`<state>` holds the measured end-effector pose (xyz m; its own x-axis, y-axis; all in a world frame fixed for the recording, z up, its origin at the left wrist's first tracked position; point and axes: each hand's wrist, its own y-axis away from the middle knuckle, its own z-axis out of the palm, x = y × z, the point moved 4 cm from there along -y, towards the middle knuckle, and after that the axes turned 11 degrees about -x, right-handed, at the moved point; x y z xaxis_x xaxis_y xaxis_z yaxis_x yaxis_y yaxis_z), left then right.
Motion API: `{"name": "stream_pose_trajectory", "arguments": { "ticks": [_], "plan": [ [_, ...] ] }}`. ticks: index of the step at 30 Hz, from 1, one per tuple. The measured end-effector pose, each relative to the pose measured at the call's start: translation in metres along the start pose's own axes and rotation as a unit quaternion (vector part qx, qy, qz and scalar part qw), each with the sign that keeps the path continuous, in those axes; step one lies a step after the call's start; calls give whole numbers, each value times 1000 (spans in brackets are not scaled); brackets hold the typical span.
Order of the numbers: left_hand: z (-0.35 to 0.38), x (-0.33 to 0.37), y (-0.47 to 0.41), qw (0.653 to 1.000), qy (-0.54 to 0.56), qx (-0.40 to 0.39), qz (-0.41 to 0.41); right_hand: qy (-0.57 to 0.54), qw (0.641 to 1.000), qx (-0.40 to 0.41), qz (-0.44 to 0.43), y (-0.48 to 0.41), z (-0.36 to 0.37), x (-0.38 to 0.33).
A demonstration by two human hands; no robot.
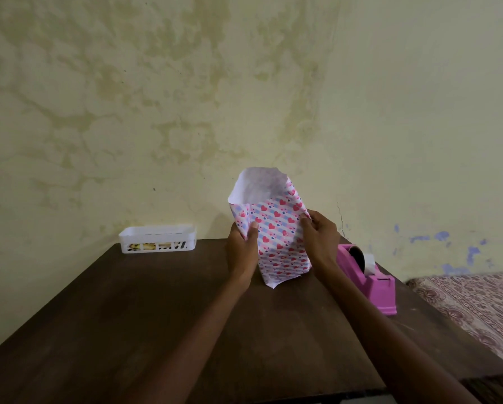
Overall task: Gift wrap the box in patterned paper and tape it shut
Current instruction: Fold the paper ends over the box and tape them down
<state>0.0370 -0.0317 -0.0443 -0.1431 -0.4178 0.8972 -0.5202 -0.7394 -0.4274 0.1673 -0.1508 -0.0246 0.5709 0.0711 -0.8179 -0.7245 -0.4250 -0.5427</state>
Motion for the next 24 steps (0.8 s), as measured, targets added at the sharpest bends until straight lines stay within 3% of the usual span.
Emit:
{"name": "stream_pose_trajectory", "arguments": {
  "ticks": [7,13,24],
  "plan": [
    [13,5,6,997,-22,-57,48,-10,1000,22,6,0,0,2],
    [17,1,9,994,46,-80,52,-19,999,23,16,-1,-2,5],
    [5,-2,7,994,-91,9,57,-23,999,21,26,-1,-5,7]
  ]
}}
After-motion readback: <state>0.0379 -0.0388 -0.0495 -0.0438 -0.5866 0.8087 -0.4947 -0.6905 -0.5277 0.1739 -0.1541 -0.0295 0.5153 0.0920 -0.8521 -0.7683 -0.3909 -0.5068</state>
